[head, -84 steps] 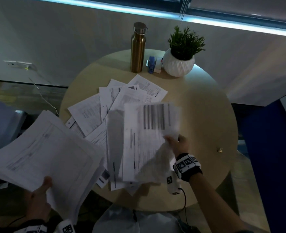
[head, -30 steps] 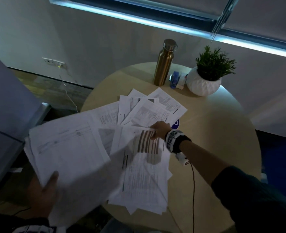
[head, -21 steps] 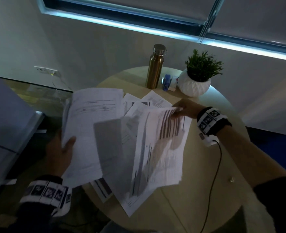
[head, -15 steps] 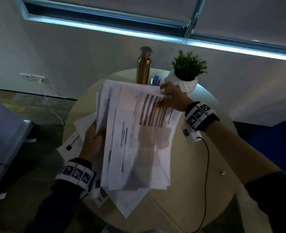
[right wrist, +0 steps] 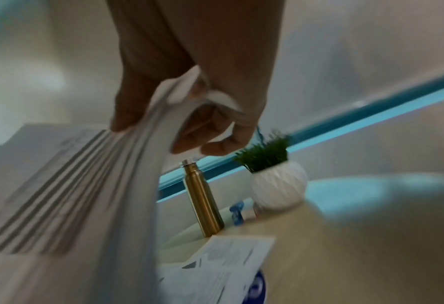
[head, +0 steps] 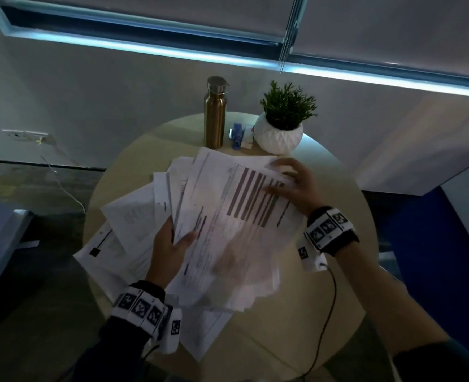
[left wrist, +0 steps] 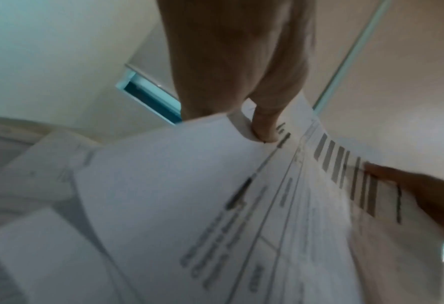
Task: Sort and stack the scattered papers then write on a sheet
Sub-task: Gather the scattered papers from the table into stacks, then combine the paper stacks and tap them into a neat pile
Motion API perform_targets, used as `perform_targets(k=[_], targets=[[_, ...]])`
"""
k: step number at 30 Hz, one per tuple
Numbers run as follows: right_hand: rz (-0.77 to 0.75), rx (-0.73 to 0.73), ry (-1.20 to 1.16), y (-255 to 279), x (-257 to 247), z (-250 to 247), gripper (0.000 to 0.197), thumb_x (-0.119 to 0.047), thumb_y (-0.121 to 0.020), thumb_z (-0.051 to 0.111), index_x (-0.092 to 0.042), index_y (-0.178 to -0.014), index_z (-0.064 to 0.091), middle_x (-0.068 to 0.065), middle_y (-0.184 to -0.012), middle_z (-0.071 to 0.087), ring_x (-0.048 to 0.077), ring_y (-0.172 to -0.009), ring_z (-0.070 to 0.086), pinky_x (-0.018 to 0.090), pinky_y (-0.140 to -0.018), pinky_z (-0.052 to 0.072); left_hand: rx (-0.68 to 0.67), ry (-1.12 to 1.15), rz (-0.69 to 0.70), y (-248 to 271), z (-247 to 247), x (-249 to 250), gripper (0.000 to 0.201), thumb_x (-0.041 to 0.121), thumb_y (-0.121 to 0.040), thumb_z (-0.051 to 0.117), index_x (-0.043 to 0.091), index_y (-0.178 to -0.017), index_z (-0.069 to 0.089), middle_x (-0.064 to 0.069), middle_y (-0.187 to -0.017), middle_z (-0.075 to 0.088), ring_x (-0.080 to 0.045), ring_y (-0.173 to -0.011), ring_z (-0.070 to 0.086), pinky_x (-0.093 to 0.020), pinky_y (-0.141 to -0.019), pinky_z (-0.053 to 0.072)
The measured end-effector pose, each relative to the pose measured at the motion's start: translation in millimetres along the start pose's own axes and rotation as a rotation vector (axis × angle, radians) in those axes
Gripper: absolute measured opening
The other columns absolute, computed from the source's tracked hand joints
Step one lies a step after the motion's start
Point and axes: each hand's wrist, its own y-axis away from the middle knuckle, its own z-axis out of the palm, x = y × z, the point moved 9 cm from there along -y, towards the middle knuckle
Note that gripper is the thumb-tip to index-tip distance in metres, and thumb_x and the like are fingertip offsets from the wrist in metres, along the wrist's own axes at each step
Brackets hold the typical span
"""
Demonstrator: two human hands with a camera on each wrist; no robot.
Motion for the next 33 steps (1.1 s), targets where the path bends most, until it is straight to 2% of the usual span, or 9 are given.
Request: perform_targets(k=[4,9,12,15,18,23,26,29,33], targets=[[0.28,-0.035,-0.51,54,67,14,0.101,-0.026,-0.045,0.093,-0.026,-0.132,0.04,0.011,-0.121,0.064,0.027,-0.104,0.066,0.039,-0.075,0.058,0.017,0.144,-0.052,2,1,-6,0.049,0.01,-0.088,0.059,0.029,-0.132,0.048,0.013,-0.128,0.059,-0.001,-0.118,0.055,-0.021,-0.099,0.043],[0.42,-0.156,-0.412,110,84,56,0.042,-0.01,-0.068,0.081,-0.02,-0.105,0.064,0.001,-0.1,0.073,0.019,-0.089,0.071,0.032,-0.067,0.059,-0.138,-0.048,-0.223,0,34,-32,0.084,0.024,-0.086,0.063,0.021,-0.148,0.006,0.018,-0.145,0.011,0.001,-0.133,0.016,-0.02,-0.109,0.011],[0.415,0.03,-0.44,117,100,44,0.028,-0.014,-0.079,0.072,-0.016,-0.107,0.065,0.008,-0.099,0.072,0.029,-0.087,0.07,0.041,-0.07,0.06,-0.297,-0.191,-0.201,7,57,-55,0.085,0.024,-0.082,0.069,0.018,-0.147,0.016,0.009,-0.149,0.025,-0.009,-0.135,0.028,-0.023,-0.109,0.022],[0.481,0.29,-0.424,120,133,16,0.029,-0.014,-0.084,0.066,-0.009,-0.112,0.061,0.009,-0.102,0.07,0.03,-0.094,0.067,0.045,-0.078,0.058,-0.232,-0.074,-0.299,19,62,-74,0.045,0.016,-0.081,0.069,0.024,-0.12,0.048,-0.001,-0.113,0.061,-0.02,-0.101,0.063,-0.018,-0.071,0.052],[0.482,0.451,-0.388,112,151,-18,0.033,-0.014,-0.086,0.065,-0.007,-0.117,0.059,0.013,-0.108,0.065,0.032,-0.098,0.062,0.041,-0.081,0.051,-0.194,0.004,-0.319,34,65,-81,0.029,-0.001,-0.083,0.062,0.021,-0.103,0.057,-0.009,-0.093,0.067,-0.019,-0.066,0.067,-0.029,-0.051,0.05],[0.646,0.572,-0.233,87,209,-70,0.055,-0.015,-0.088,0.062,-0.006,-0.137,0.039,0.02,-0.136,0.049,0.038,-0.121,0.049,0.048,-0.098,0.042,0.027,-0.219,-0.333,56,20,-107,0.049,-0.001,-0.072,0.074,0.027,-0.107,0.052,-0.007,-0.104,0.061,-0.032,-0.091,0.06,-0.022,-0.072,0.051],[0.807,0.416,-0.01,83,248,-72,0.062,-0.01,-0.088,0.058,-0.004,-0.141,0.026,0.024,-0.142,0.041,0.037,-0.118,0.051,0.047,-0.098,0.043,0.344,-0.469,-0.66,87,-42,-129,0.092,0.01,-0.061,0.083,0.02,-0.134,0.029,-0.02,-0.137,0.033,-0.042,-0.12,0.041,-0.051,-0.095,0.043],[0.86,0.335,0.426,72,251,-71,0.074,-0.021,-0.081,0.055,-0.004,-0.144,0.021,0.03,-0.147,0.026,0.046,-0.128,0.037,0.056,-0.106,0.033,0.462,-0.479,-0.935,119,-79,-143,0.12,0.027,-0.055,0.088,0.025,-0.141,0.004,-0.017,-0.147,0.012,-0.044,-0.132,0.022,-0.056,-0.105,0.03],[0.504,0.354,0.696,44,171,0,0.069,-0.028,-0.082,0.063,-0.007,-0.14,0.032,0.027,-0.147,0.026,0.048,-0.131,0.027,0.056,-0.105,0.025,0.439,-0.45,-1.006,134,-77,-174,0.12,0.038,-0.051,0.088,0.015,-0.14,0.011,-0.016,-0.143,0.017,-0.041,-0.127,0.03,-0.053,-0.102,0.036]])
